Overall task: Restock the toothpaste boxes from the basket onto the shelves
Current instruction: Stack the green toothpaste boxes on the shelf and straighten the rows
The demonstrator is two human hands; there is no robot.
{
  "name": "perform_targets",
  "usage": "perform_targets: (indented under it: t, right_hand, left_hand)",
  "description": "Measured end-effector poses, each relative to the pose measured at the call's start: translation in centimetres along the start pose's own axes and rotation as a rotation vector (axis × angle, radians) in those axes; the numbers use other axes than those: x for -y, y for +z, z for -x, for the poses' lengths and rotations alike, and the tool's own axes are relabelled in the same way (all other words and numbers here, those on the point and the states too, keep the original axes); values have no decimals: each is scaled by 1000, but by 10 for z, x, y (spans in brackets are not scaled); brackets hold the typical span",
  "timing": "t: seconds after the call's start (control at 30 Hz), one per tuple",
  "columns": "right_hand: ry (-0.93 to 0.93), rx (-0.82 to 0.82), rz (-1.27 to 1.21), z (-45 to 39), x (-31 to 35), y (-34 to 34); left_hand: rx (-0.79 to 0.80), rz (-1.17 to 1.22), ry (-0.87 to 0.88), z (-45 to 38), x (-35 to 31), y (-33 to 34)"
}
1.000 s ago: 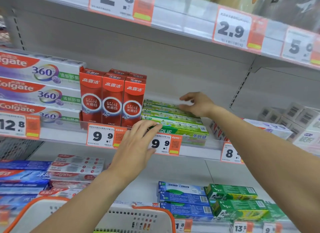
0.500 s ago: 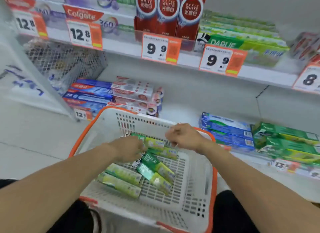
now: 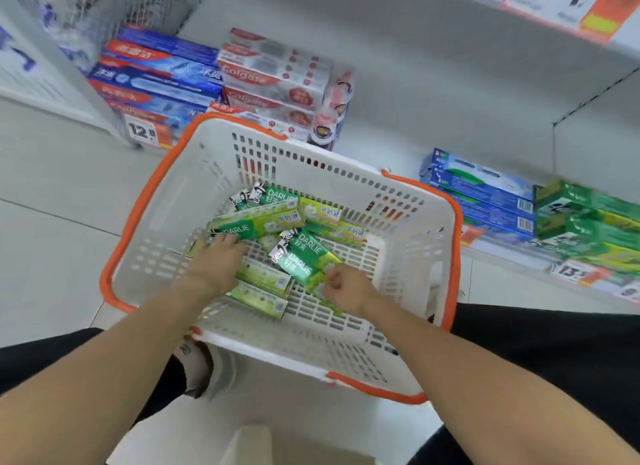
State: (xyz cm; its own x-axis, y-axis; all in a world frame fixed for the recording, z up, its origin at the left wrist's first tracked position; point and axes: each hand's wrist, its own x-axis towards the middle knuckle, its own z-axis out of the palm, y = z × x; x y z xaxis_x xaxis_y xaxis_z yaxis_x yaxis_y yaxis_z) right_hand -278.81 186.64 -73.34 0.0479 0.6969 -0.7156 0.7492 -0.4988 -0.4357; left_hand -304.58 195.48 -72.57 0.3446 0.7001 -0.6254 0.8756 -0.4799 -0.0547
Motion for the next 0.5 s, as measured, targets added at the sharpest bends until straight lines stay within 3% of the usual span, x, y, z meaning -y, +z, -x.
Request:
perform_targets:
  t: [0.27, 0.5]
  right_hand:
    - [-162, -169, 108, -23, 2, 26]
    - [-116, -212, 204, -34, 8, 38]
  left_hand:
    - [-38, 223, 145, -5, 30, -13]
    - [67, 510, 110, 20, 40, -33]
